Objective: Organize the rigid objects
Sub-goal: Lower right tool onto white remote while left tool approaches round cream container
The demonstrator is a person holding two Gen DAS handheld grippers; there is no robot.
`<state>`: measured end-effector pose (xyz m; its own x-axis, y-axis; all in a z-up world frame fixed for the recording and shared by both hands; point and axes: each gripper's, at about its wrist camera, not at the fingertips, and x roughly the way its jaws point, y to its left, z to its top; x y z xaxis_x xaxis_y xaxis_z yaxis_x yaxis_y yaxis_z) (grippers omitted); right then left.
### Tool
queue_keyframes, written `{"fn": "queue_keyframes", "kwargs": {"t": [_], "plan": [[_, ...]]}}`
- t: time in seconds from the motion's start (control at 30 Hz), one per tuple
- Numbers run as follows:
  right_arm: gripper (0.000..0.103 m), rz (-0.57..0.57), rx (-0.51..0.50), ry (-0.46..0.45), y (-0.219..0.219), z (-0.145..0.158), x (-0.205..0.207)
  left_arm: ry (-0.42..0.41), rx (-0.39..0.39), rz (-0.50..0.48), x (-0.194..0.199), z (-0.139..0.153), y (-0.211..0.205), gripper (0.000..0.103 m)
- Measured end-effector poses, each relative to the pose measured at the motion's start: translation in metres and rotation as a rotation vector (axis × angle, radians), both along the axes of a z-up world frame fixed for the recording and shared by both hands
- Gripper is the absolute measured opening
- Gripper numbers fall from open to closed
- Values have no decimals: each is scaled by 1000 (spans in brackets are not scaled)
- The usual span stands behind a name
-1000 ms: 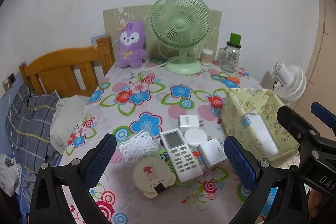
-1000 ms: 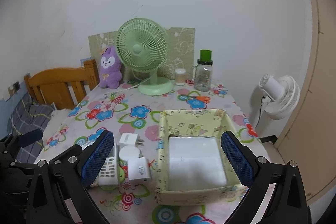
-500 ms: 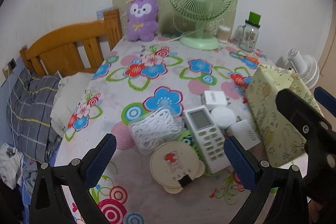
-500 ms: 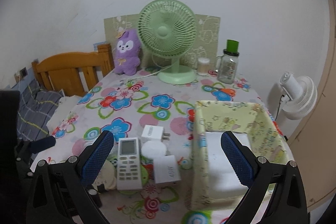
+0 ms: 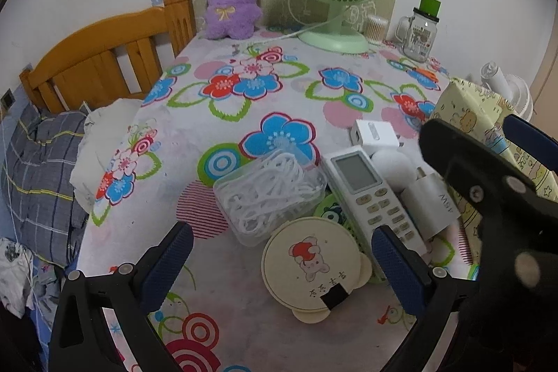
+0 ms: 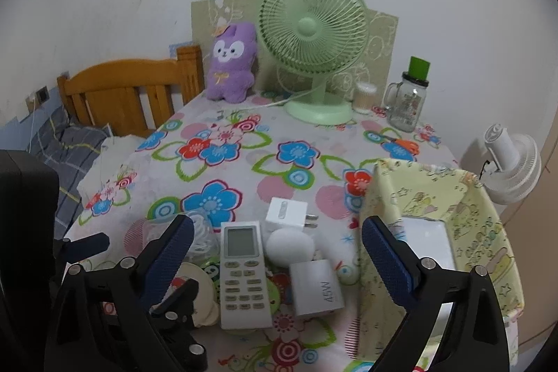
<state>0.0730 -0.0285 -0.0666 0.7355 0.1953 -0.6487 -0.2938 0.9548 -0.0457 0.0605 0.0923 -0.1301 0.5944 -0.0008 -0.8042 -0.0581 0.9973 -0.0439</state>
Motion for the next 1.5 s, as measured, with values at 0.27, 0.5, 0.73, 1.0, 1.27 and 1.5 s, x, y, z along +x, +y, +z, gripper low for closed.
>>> {"fn": "queue_keyframes", "kwargs": {"t": [0.27,0.5,0.73,1.0,1.27,1.5], "plan": [[92,21,-19,66,14,-23,9,54,-16,-15,5,-19,3,103],[88,28,-32,134,18,-45,16,83,-27,-22,9,-31,6,103],[76,46,3,207,16,-63,25,85,-56,-19,10,-37,6,103],[73,61,40,308,17,-84,32,68,-42,-45,6,-38,0,103],[51,74,63,311,17,-84,33,75,-75,-40,6,-39,3,103],[49,63,75,325,10,-84,29,102,-91,-51,4,-39,1,103]]}}
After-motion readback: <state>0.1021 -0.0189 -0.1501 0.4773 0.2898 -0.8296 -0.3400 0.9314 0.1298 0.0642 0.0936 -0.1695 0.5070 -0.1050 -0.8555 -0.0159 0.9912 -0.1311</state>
